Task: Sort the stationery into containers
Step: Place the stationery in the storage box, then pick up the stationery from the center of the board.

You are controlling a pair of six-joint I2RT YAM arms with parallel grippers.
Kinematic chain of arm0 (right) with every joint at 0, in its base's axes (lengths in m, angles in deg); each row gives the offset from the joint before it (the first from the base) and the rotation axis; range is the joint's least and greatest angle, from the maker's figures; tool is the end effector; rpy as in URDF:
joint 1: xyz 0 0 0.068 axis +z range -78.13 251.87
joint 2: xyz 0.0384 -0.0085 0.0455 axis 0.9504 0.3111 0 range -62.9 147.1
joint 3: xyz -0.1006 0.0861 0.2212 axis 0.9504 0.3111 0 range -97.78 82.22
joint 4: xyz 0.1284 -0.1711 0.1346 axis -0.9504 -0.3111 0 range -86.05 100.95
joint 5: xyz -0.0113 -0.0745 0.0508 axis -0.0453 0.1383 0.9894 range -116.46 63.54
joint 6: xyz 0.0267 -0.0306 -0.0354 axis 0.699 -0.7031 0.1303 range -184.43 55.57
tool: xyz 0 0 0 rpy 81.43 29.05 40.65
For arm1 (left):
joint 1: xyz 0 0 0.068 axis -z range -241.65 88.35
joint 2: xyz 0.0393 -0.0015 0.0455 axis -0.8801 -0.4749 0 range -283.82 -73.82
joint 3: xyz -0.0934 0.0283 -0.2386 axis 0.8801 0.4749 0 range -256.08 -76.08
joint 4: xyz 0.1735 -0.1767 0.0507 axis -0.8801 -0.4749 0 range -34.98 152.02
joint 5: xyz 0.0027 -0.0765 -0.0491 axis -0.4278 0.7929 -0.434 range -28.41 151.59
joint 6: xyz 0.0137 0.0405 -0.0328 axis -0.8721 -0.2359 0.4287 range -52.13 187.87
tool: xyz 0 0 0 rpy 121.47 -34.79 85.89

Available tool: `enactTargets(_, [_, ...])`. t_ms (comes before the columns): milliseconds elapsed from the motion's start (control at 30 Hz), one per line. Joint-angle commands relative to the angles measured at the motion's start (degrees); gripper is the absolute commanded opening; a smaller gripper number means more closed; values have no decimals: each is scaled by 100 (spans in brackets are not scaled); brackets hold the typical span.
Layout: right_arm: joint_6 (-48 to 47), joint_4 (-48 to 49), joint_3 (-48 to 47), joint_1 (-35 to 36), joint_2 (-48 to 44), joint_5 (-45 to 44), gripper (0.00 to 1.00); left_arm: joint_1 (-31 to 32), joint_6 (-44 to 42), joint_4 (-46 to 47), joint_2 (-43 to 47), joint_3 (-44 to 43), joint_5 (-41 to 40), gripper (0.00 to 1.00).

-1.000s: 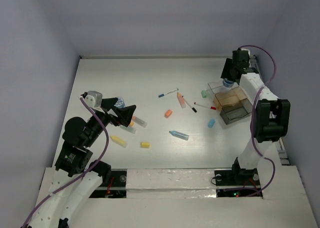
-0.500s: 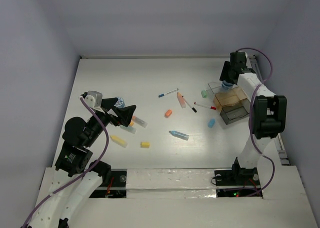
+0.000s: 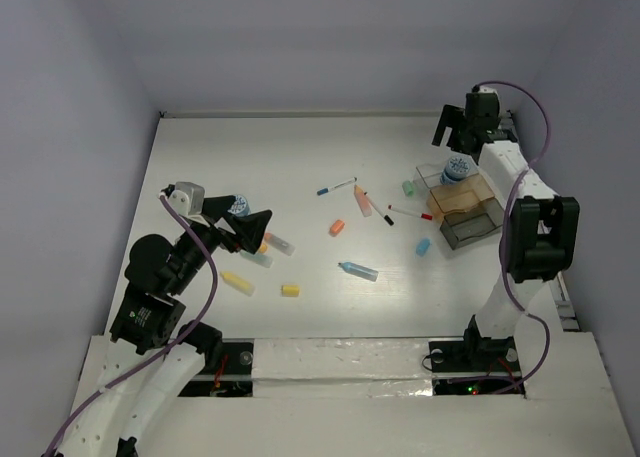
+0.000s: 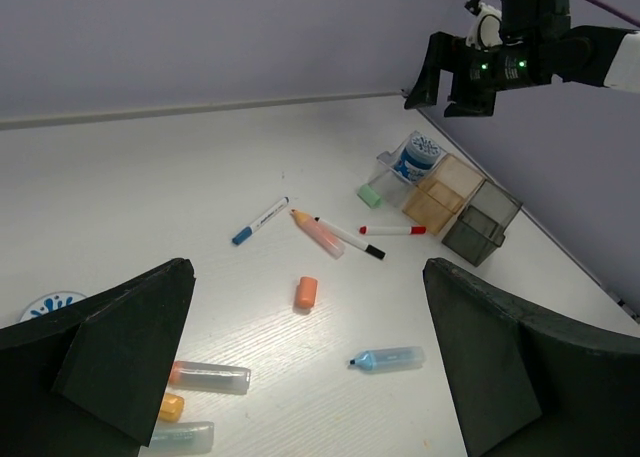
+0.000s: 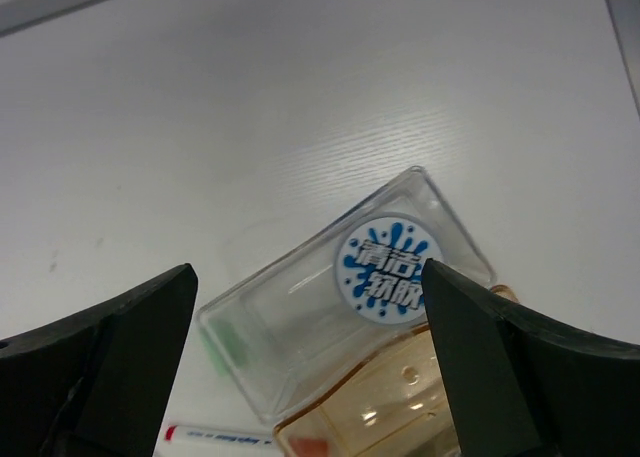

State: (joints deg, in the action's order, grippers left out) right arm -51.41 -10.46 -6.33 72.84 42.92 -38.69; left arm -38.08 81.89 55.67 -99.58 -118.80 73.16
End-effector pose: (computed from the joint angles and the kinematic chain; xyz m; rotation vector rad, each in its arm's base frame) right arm 0.4156 -0.0006 0.2719 0.3478 2.2028 -0.1066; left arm 0.0990 -0.0510 0.3677 0.2897 1.3941 -0.6841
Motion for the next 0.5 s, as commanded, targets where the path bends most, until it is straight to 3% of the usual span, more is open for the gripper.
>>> enactTargets(0, [-27, 645, 188, 306, -737, 993, 100, -36, -14, 222, -17, 9, -94, 99])
enactTargets(233, [-317, 1384, 576, 2493, -994, 2056, 100, -230, 74, 108, -26, -52, -638, 99])
enactTargets(467, [-809, 1473, -205, 4462, -19, 2313, 100, -450, 478, -401, 1, -245, -2489, 99])
